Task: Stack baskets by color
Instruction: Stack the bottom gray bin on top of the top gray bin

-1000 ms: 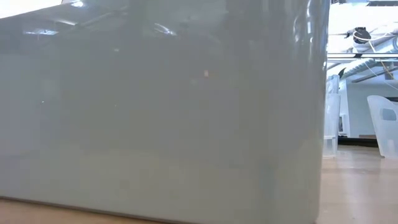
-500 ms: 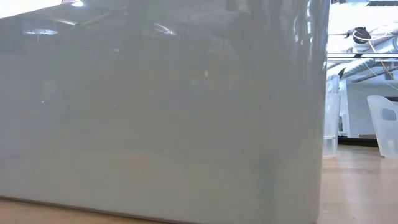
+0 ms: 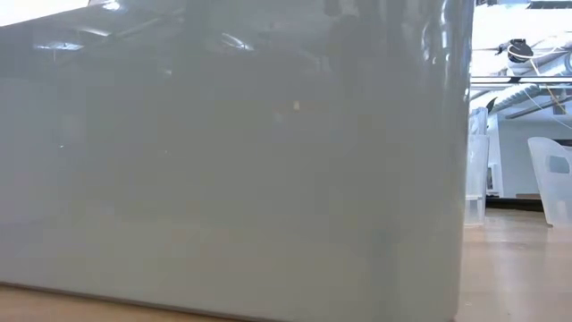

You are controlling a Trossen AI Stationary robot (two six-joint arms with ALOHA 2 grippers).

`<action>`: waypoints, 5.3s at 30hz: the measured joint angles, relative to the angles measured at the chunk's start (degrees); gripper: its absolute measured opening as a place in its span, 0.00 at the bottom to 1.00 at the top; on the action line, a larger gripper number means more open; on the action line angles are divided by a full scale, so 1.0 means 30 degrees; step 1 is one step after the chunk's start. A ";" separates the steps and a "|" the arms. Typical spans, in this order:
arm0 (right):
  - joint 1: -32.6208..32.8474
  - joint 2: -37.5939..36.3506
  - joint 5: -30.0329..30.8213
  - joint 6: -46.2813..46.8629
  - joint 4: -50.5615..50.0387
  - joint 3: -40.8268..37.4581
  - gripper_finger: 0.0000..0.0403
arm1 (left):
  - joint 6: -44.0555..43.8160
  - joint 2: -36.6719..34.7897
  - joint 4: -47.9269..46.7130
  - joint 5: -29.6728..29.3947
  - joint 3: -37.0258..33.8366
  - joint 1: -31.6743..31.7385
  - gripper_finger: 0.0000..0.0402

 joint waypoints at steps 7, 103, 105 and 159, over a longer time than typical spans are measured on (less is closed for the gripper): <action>0.0020 -0.0022 -0.0010 -0.0479 0.2047 -0.1374 0.63 | 0.0362 -0.0004 0.0001 0.0000 0.0000 0.0299 0.26; -0.3006 -0.9139 0.8575 -0.0852 0.1477 -0.4161 0.00 | 1.5975 -0.0208 0.7251 -0.1740 0.0109 0.3168 0.52; -0.3142 -0.9129 0.8553 -0.0864 0.1240 -0.4171 0.00 | 1.6068 -0.0208 0.6692 -0.1466 0.0109 0.3464 0.47; -0.2597 -0.9529 0.7075 -0.2707 0.2026 -0.4089 0.34 | 1.6020 -0.0157 0.3360 0.3755 0.0073 0.4654 0.02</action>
